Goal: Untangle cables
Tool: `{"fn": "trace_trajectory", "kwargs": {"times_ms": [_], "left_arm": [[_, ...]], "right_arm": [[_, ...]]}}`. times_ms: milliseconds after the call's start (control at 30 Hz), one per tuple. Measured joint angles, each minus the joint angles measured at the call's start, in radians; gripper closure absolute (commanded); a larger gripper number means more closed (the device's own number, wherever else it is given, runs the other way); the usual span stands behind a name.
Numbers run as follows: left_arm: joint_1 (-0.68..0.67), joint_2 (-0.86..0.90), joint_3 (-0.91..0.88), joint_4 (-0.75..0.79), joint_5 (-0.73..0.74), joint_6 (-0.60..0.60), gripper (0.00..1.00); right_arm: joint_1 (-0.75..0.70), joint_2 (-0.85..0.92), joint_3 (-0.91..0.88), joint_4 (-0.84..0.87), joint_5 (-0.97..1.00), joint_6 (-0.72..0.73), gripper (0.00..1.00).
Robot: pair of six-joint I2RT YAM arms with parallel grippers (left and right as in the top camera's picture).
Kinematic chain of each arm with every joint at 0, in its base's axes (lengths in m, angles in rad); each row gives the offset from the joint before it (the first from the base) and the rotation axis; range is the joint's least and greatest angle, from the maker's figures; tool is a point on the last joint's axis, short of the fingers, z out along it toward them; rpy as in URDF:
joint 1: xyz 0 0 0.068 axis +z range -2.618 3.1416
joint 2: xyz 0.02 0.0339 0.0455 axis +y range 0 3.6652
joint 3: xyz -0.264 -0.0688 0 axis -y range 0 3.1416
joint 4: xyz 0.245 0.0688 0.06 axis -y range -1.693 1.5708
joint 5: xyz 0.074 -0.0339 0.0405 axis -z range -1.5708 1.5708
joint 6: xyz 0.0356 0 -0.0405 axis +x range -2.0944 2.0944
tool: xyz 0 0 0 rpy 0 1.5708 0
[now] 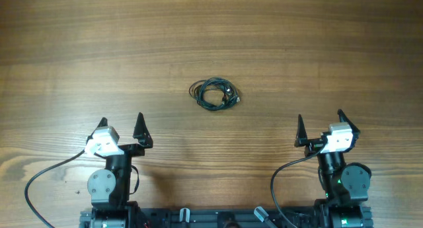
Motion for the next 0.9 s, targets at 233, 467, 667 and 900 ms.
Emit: {"fn": "trace_trajectory", "kwargs": {"times_ms": [233, 467, 667, 900], "left_arm": [[-0.002, 0.000, 0.000, -0.004, 0.003, 0.000, 0.00], [-0.002, 0.000, 0.000, -0.004, 0.003, 0.000, 0.00], [-0.002, 0.000, 0.000, -0.005, 0.003, 0.000, 0.00], [-0.002, 0.000, 0.000, -0.005, 0.003, 0.000, 0.00]], "right_arm": [[0.000, 0.006, -0.001, 0.065, -0.029, -0.004, 0.00], [0.000, 0.006, -0.001, 0.064, -0.035, -0.004, 0.00], [0.000, 0.006, -0.001, 0.064, -0.035, -0.004, 0.00], [0.000, 0.006, -0.001, 0.064, -0.035, -0.004, 0.00]]}}
